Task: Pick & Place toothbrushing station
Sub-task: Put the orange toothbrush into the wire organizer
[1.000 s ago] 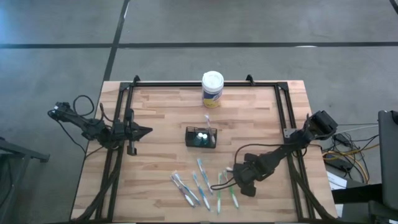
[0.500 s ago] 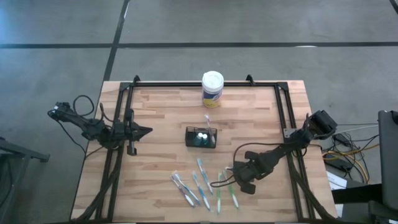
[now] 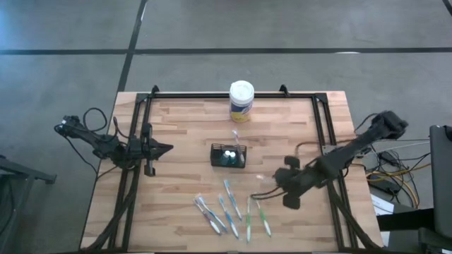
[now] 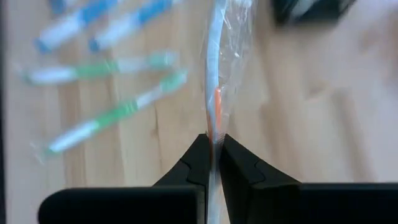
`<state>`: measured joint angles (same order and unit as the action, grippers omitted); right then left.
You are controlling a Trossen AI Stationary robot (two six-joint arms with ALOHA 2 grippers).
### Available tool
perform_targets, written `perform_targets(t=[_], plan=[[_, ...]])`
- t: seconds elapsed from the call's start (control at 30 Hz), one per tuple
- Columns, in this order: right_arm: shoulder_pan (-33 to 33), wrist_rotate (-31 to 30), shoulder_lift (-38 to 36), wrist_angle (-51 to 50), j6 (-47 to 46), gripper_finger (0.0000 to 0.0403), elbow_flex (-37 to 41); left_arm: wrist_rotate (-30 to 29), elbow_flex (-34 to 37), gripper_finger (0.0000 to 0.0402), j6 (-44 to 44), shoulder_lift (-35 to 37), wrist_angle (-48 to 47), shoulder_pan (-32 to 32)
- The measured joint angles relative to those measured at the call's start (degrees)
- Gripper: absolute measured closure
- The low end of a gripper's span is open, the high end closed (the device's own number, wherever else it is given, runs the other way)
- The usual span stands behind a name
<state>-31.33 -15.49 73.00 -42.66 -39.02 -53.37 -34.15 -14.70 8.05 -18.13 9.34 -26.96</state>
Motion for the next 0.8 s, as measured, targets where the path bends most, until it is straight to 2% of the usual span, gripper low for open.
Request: perform_targets(t=[0.13,0.23,0.5,0.63,0.8], plan=[[0.0,-8.2,-10.5,0.8,5.8,0.0389,0.8,0.0,0.0,0.0396,0.0,0.0,0.1,0.0],[0.1,-10.5,-18.3,6.6,12.5,0.0389,3.3,0.0,0.0,0.0396,0.1,0.0,0.1,0.0],[2.7,-9.9,-36.2,18.4,24.6,0.0389,15.5,0.0,0.0,0.0396,0.2,0.0,0.0,0.0],[2.7,-5.8,-44.7,26.5,31.2,0.0389,21.7,0.0,0.0,0.0396,0.6,0.0,0.0,0.0],[2.7,-5.5,-55.4,34.0,36.4,0.0389,29.4,0.0,0.0,0.0396,1.1,0.0,0.0,0.0]])
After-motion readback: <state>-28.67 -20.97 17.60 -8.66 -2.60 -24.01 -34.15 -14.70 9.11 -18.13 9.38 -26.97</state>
